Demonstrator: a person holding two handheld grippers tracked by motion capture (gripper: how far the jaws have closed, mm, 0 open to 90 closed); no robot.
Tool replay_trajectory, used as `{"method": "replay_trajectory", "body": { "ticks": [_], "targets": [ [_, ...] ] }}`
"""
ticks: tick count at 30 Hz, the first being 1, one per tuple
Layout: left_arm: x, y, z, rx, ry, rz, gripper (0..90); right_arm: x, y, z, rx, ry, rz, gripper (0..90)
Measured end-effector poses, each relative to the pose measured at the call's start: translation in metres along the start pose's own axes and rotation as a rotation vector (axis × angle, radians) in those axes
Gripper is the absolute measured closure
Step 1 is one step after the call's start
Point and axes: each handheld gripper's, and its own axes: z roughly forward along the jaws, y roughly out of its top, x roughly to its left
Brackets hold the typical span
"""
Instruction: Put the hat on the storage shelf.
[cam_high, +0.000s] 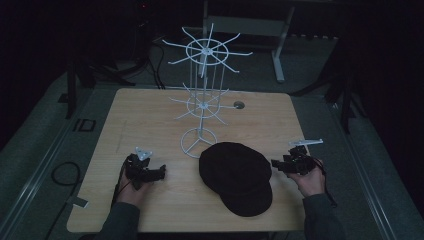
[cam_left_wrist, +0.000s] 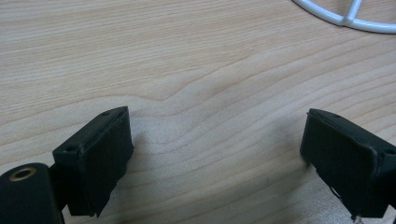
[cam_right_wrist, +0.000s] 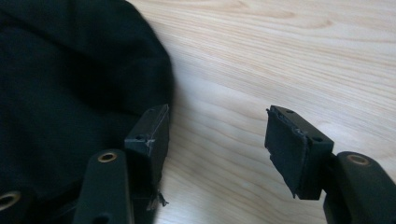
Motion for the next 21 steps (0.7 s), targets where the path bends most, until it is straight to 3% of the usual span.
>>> {"method": "replay_trajectory", "body": {
  "ticks": [4, 12, 13, 18, 21],
  "targets": [
    [0.000, 0.000, 0.000, -0.001, 0.000, -0.001, 9.6, 0.011, 0.003, -0.002, -0.002, 0.021, -0.022, 39.1],
    [-0.001, 0.000, 0.000, -0.002, 0.000, -0.001, 9.6, 0.021, 0.005, -0.008, -0.014, 0.034, -0.016, 39.2],
    [-0.001, 0.000, 0.000, -0.002, 0.000, 0.000, 9.6, 0.026, 0.006, -0.014, -0.029, 0.080, -0.008, 38.9],
    [-0.001, 0.000, 0.000, -0.002, -0.001, 0.001, 9.6, 0.034, 0.004, -0.007, 0.011, 0.075, -0.030, 38.8],
    [-0.001, 0.000, 0.000, -0.003, -0.001, 0.003, 9.6, 0.034, 0.002, 0.002, 0.043, 0.075, -0.012, 38.9]
  ]
}}
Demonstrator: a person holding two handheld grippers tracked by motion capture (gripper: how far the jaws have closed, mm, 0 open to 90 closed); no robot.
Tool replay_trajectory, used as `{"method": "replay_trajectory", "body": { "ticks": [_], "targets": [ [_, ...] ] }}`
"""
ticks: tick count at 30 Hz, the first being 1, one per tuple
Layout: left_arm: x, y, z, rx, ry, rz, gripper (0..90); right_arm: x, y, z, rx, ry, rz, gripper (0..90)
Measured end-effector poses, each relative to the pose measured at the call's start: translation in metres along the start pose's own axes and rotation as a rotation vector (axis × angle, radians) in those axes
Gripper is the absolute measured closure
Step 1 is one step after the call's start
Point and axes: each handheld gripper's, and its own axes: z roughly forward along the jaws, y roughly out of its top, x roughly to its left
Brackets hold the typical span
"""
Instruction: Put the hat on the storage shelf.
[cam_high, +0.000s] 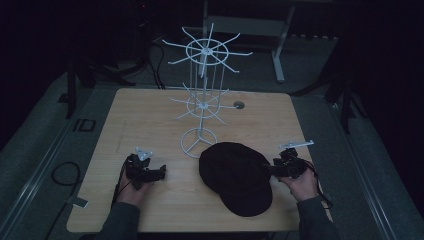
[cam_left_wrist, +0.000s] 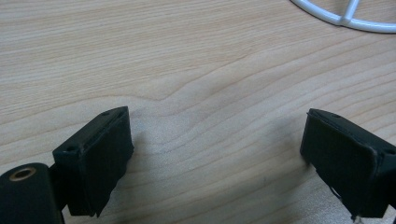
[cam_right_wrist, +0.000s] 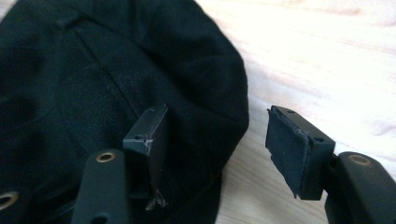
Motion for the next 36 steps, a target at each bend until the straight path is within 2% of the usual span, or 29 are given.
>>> {"method": "replay_trajectory", "body": {
  "ticks": [2, 4, 10, 15, 17, 21, 25, 30, 36],
  "targets": [
    [0.000, 0.000, 0.000, 0.000, -0.001, -0.001, 9.6, 0.000, 0.000, 0.002, 0.006, 0.002, 0.004, 38.9],
    [0.000, 0.000, 0.000, 0.000, -0.001, 0.000, 9.6, -0.001, 0.000, 0.011, 0.036, -0.007, 0.021, 39.2],
    [-0.001, 0.000, 0.000, 0.001, -0.003, 0.002, 9.6, 0.000, 0.004, 0.024, 0.088, -0.012, 0.068, 45.0],
    [0.000, 0.000, -0.001, 0.005, -0.004, 0.006, 9.6, 0.003, 0.005, 0.042, 0.165, -0.047, 0.087, 45.6],
    [-0.001, 0.000, -0.001, 0.005, -0.005, 0.006, 9.6, 0.004, 0.005, 0.047, 0.181, -0.040, 0.093, 45.8],
    [-0.001, 0.000, -0.001, 0.007, -0.006, 0.008, 9.6, 0.005, 0.006, 0.048, 0.190, -0.035, 0.093, 48.8],
    [-0.001, 0.000, -0.001, 0.006, -0.006, 0.009, 9.6, 0.002, 0.007, 0.051, 0.202, 0.018, 0.114, 59.4],
    [-0.001, 0.000, -0.001, 0.006, -0.007, 0.009, 9.6, 0.003, 0.007, 0.051, 0.194, 0.000, 0.126, 60.9],
    [-0.001, 0.000, -0.001, 0.007, -0.008, 0.011, 9.6, 0.001, 0.006, 0.050, 0.185, 0.015, 0.152, 67.8]
  ]
}}
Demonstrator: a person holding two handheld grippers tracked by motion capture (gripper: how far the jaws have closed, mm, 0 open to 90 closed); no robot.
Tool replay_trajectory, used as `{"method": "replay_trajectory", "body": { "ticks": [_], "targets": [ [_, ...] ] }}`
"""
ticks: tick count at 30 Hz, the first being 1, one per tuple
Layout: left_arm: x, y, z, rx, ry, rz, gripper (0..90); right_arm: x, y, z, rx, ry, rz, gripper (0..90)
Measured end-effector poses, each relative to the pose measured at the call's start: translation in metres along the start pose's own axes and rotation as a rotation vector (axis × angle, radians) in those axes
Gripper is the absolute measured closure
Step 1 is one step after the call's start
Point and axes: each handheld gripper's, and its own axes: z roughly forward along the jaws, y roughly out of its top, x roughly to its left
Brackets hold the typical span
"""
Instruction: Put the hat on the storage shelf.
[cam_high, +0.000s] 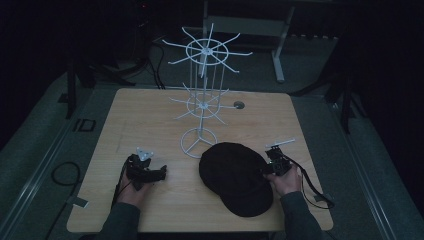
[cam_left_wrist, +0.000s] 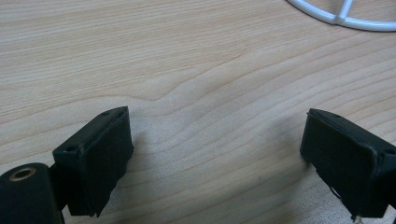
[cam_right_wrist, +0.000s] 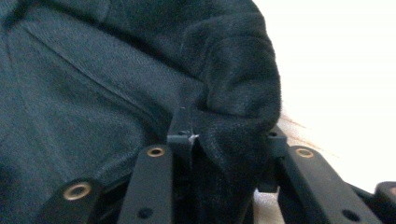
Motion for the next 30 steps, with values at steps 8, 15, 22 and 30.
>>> {"method": "replay_trajectory", "body": {
  "ticks": [8, 15, 22, 30],
  "targets": [
    [0.000, 0.000, 0.000, 0.000, -0.001, 0.001, 9.6, -0.001, -0.003, -0.008, -0.057, -0.011, -0.004, 76.6],
    [0.000, 0.000, 0.000, 0.000, -0.001, 0.001, 9.6, -0.013, -0.001, -0.026, -0.127, -0.022, 0.030, 76.7],
    [0.000, 0.000, 0.000, -0.002, -0.001, -0.001, 9.6, -0.024, 0.004, -0.044, -0.201, -0.016, 0.073, 76.6],
    [0.000, 0.000, 0.000, -0.002, 0.000, -0.002, 9.6, -0.034, 0.009, -0.058, -0.254, -0.024, 0.103, 76.6]
  ]
}}
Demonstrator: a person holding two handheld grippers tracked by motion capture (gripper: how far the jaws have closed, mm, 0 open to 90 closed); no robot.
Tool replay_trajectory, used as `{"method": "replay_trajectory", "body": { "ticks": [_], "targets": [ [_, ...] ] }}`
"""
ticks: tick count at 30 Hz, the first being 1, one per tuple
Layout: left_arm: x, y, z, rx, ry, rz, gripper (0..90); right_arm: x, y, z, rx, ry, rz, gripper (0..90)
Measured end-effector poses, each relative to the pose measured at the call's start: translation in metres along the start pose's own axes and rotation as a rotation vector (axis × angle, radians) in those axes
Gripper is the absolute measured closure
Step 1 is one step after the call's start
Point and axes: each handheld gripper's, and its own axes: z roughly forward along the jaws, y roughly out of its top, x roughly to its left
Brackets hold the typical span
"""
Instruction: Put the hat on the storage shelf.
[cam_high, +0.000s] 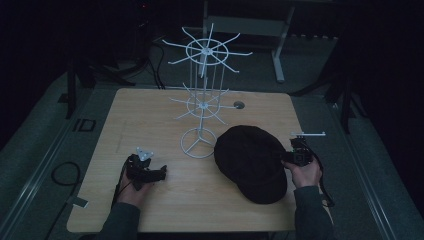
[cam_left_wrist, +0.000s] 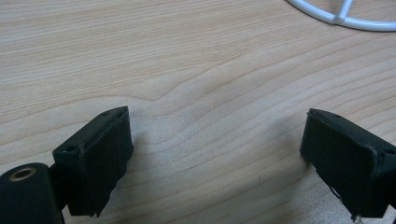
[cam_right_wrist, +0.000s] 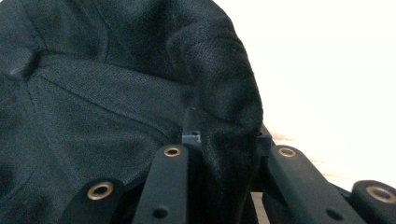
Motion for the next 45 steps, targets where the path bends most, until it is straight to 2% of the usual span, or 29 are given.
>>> {"method": "replay_trajectory", "body": {
  "ticks": [16, 26, 45],
  "targets": [
    [0.000, 0.000, 0.000, 0.002, 0.000, 0.001, 9.6, -0.013, 0.017, -0.017, -0.072, -0.021, 0.012, 76.5],
    [0.000, 0.000, 0.000, 0.002, 0.000, 0.001, 9.6, -0.019, 0.029, -0.030, -0.101, -0.053, -0.002, 76.4],
    [0.000, 0.000, 0.000, 0.002, 0.000, 0.001, 9.6, -0.034, 0.044, -0.056, -0.166, -0.035, 0.023, 75.9]
  ]
}}
